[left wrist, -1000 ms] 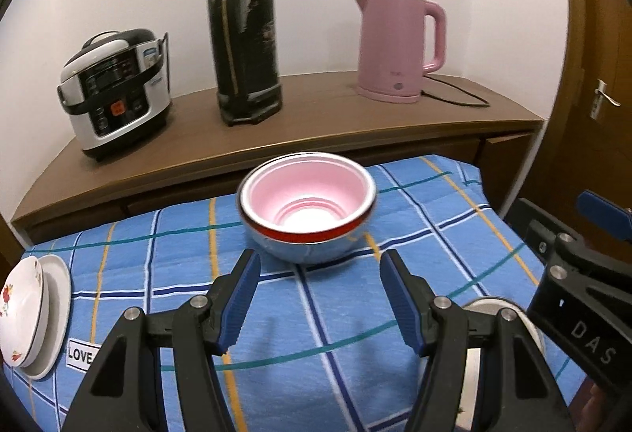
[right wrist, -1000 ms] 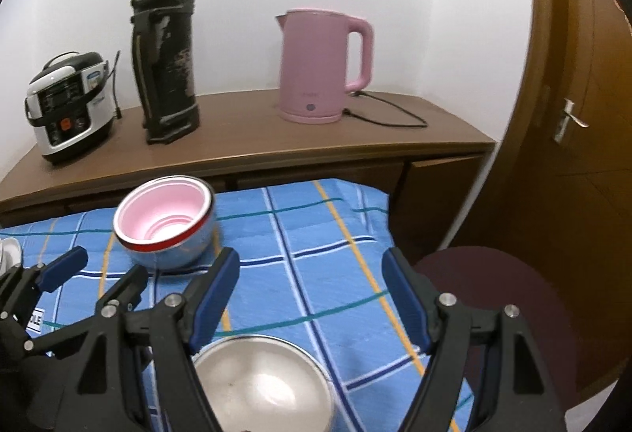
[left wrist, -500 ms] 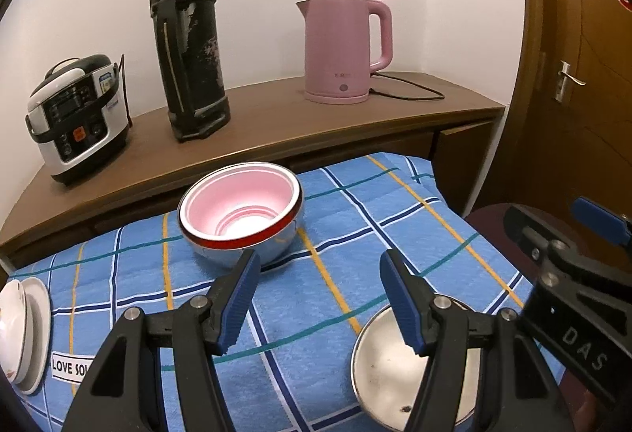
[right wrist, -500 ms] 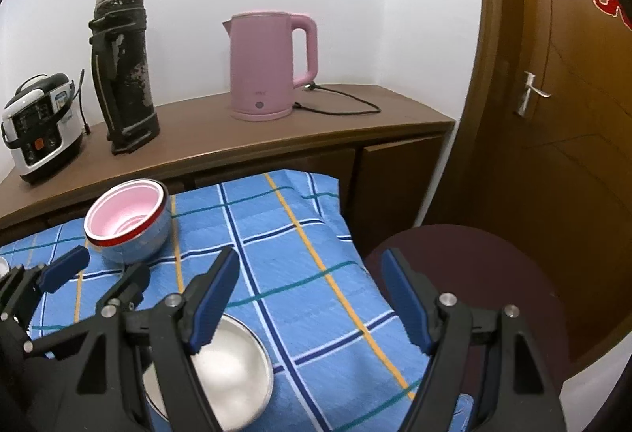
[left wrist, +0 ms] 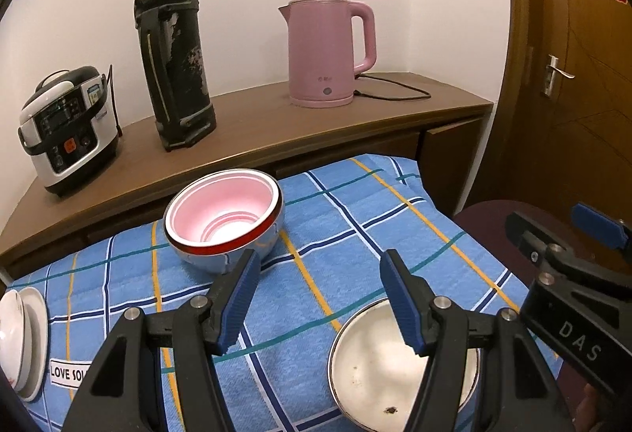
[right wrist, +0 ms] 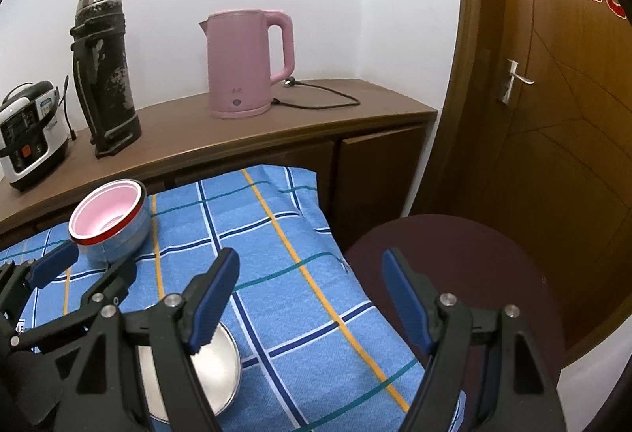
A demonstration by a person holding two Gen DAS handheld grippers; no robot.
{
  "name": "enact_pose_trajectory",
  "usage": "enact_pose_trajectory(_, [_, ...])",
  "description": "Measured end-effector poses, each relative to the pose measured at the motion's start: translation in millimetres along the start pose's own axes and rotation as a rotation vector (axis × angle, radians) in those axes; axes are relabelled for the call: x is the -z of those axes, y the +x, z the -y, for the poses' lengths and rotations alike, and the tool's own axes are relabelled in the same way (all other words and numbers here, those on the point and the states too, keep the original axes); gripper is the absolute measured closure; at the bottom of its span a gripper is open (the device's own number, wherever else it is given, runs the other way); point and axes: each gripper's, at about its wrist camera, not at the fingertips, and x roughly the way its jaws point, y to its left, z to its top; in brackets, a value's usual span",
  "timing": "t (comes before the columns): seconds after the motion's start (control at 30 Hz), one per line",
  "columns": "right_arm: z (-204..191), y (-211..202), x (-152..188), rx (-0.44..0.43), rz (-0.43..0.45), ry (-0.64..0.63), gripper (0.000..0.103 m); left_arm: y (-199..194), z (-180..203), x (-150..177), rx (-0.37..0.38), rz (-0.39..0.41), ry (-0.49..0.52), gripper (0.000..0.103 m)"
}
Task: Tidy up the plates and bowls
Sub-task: 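Move both grippers toward the white enamel bowl with dark rim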
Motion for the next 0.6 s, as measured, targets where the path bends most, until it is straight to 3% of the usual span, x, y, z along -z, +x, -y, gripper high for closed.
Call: enact_pose_trajectory(0.6, [-8,1,9,-0.041,-0.021,-0.023,0.027,-3,-15,12,-0.022,-0.02,-0.007,0.037])
